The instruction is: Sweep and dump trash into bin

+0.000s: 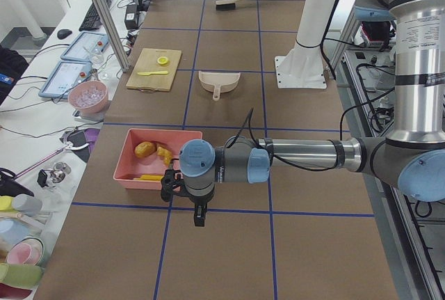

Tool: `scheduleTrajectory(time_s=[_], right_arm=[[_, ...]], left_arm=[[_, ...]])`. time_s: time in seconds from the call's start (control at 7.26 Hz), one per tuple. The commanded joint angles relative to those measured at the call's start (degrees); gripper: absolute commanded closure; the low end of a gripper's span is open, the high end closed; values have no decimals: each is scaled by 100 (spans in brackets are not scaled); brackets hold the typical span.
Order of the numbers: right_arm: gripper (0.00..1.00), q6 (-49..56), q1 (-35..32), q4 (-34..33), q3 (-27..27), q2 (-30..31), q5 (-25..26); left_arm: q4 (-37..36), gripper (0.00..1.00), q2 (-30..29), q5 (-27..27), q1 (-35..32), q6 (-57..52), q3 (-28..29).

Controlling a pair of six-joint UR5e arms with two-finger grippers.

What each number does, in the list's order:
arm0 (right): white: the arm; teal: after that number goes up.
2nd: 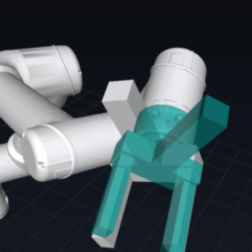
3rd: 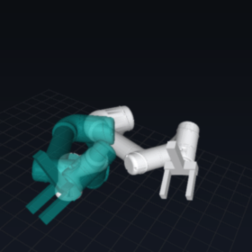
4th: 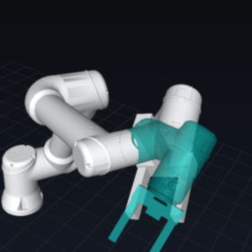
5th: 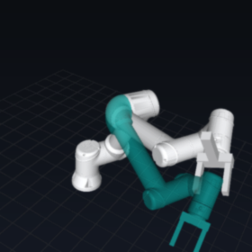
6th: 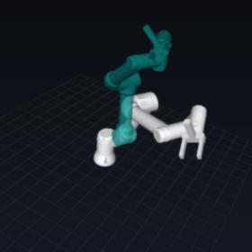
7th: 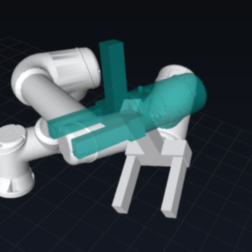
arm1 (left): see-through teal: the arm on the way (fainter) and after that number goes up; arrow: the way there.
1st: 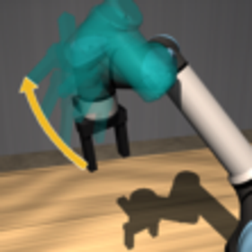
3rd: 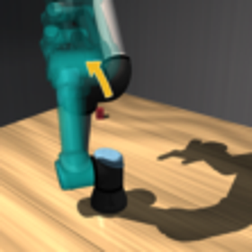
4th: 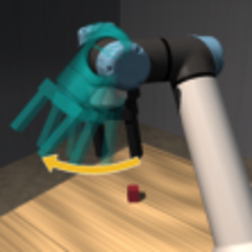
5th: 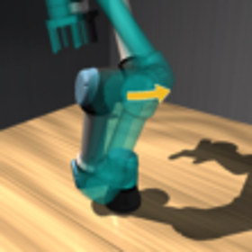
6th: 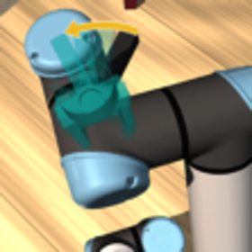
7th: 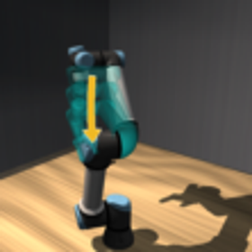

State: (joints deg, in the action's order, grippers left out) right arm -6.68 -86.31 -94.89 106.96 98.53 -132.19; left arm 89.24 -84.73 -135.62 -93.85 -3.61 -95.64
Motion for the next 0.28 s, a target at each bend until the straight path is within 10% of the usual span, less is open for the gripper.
scheduleTrajectory(time_s=[0.0, 0.14], right_arm=[[0, -9, 0, -4, 0, 0, 0], [0, 0, 0, -4, 0, 0, 0]], left_arm=[[-21, 1, 0, 9, 7, 10, 2], [-21, 2, 0, 1, 7, 10, 2]])
